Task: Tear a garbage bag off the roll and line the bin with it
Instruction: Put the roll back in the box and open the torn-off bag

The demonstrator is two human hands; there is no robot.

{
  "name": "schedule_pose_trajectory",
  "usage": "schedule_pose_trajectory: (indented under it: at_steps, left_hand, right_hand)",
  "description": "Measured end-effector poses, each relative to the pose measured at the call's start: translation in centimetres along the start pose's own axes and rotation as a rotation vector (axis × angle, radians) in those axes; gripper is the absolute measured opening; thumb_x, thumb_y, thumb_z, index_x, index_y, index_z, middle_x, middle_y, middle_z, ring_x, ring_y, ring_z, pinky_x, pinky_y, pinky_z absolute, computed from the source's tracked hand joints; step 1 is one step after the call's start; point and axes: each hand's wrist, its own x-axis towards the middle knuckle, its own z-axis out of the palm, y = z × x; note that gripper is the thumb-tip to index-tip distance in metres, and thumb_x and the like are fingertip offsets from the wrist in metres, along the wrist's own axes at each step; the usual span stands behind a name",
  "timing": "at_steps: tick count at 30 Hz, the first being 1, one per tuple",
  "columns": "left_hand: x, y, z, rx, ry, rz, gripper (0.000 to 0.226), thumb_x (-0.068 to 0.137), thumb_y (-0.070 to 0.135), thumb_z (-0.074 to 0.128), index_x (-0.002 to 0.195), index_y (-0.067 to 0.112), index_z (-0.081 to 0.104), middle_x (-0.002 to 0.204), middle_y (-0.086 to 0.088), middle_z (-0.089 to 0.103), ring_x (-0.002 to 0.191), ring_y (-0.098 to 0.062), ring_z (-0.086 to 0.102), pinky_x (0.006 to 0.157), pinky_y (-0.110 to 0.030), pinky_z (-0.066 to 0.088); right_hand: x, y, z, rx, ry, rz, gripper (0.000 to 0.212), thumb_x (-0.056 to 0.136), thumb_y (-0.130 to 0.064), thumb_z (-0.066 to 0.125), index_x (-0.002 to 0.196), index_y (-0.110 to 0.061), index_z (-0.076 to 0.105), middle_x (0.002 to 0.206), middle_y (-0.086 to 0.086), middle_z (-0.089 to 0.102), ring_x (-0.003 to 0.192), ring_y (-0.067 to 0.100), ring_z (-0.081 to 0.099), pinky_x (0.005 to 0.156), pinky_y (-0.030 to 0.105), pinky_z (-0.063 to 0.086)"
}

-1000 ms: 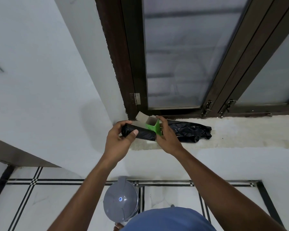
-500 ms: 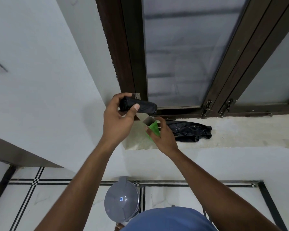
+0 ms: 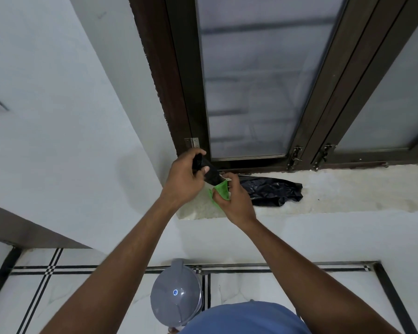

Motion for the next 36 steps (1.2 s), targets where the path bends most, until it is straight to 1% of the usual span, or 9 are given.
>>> schedule_pose_trajectory:
  at_steps: [3,7,9,19,24,28,31,33,36]
  left_hand:
    - [0.1,0.0,0.0,-0.009,-0.013,0.012,0.042,0.100,0.006,0.076,0.137,0.021,0.065,0.129,-0.005,0.071,0.121,-0.024,0.070,0.104,-0.034,0.063]
    - [-0.3,0.0,-0.2,0.016,-0.087,0.058,0.040,0.100,0.009,0.079,0.135,0.023,0.065,0.123,0.002,0.070,0.115,-0.015,0.067,0.095,-0.013,0.054]
    - [-0.7,0.0,-0.3,0.032,-0.099,0.079,0.040,0.100,0.009,0.079,0.136,0.022,0.065,0.121,0.005,0.068,0.114,-0.013,0.065,0.094,-0.011,0.053]
    - [0.3,-1.3,1.0,0.255,-0.293,0.118,0.048,0.101,0.009,0.075,0.146,0.019,0.063,0.138,-0.007,0.067,0.125,-0.025,0.065,0.105,-0.037,0.059]
    - [0.8,-2.9,3.1,0.517,-0.280,0.196,0.057,0.099,0.022,0.081,0.154,0.023,0.064,0.137,-0.007,0.052,0.125,-0.028,0.054,0.108,-0.047,0.053]
    - [-0.7,-3.7,4.4,0.562,-0.170,0.196,0.038,0.108,0.041,0.061,0.143,0.026,0.064,0.147,-0.003,0.058,0.137,-0.029,0.053,0.116,-0.052,0.042]
    - [-1.8,-4.6,4.5,0.688,-0.170,0.223,0.045,0.108,0.056,0.043,0.133,0.032,0.072,0.159,-0.006,0.048,0.148,-0.031,0.041,0.121,-0.061,0.030]
    - [-2.0,-4.7,4.3,0.589,-0.114,0.150,0.040,0.110,0.050,0.048,0.137,0.028,0.067,0.154,-0.007,0.046,0.141,-0.029,0.046,0.117,-0.057,0.039]
    - [-2.0,-5.0,4.5,0.235,-0.049,-0.197,0.026,0.111,0.021,0.055,0.132,0.010,0.063,0.133,-0.010,0.058,0.116,-0.030,0.066,0.096,-0.042,0.056]
  right_hand:
    - [-0.2,0.0,-0.3,0.000,0.002,0.000,0.056,0.096,-0.046,0.078,0.139,-0.038,0.044,0.115,-0.009,0.073,0.096,0.015,0.072,0.075,0.040,0.060]
    - [-0.2,0.3,-0.5,-0.004,-0.007,0.008,0.058,0.094,-0.048,0.077,0.142,-0.037,0.044,0.117,-0.008,0.072,0.097,0.014,0.072,0.077,0.045,0.063]
    - [-0.4,0.4,-0.5,-0.031,-0.024,0.002,0.063,0.095,-0.047,0.076,0.148,-0.035,0.043,0.121,-0.007,0.072,0.101,0.016,0.072,0.081,0.044,0.063]
    - [-1.2,0.0,-0.2,-0.072,-0.078,-0.019,0.083,0.094,-0.038,0.081,0.161,-0.032,0.033,0.132,-0.002,0.071,0.111,0.022,0.072,0.089,0.045,0.061]
    - [-1.2,0.2,-0.1,-0.068,-0.062,-0.012,0.083,0.094,-0.038,0.080,0.161,-0.032,0.031,0.128,-0.001,0.073,0.104,0.022,0.073,0.087,0.047,0.063]
    - [-1.2,0.8,-0.2,-0.033,-0.039,0.016,0.085,0.093,-0.041,0.081,0.161,-0.033,0.031,0.130,-0.001,0.074,0.106,0.021,0.075,0.088,0.045,0.064]
    - [-1.3,1.1,-0.5,0.020,-0.043,0.042,0.087,0.094,-0.039,0.084,0.162,-0.029,0.031,0.127,-0.005,0.074,0.106,0.016,0.075,0.083,0.031,0.060]
    - [-1.5,1.1,-0.6,0.036,-0.034,0.056,0.088,0.095,-0.036,0.084,0.163,-0.026,0.029,0.124,-0.007,0.073,0.103,0.013,0.074,0.079,0.024,0.056]
    - [-1.6,0.8,-0.5,0.038,-0.011,0.078,0.085,0.100,-0.037,0.082,0.164,-0.017,0.030,0.129,-0.004,0.073,0.111,0.017,0.074,0.091,0.033,0.062]
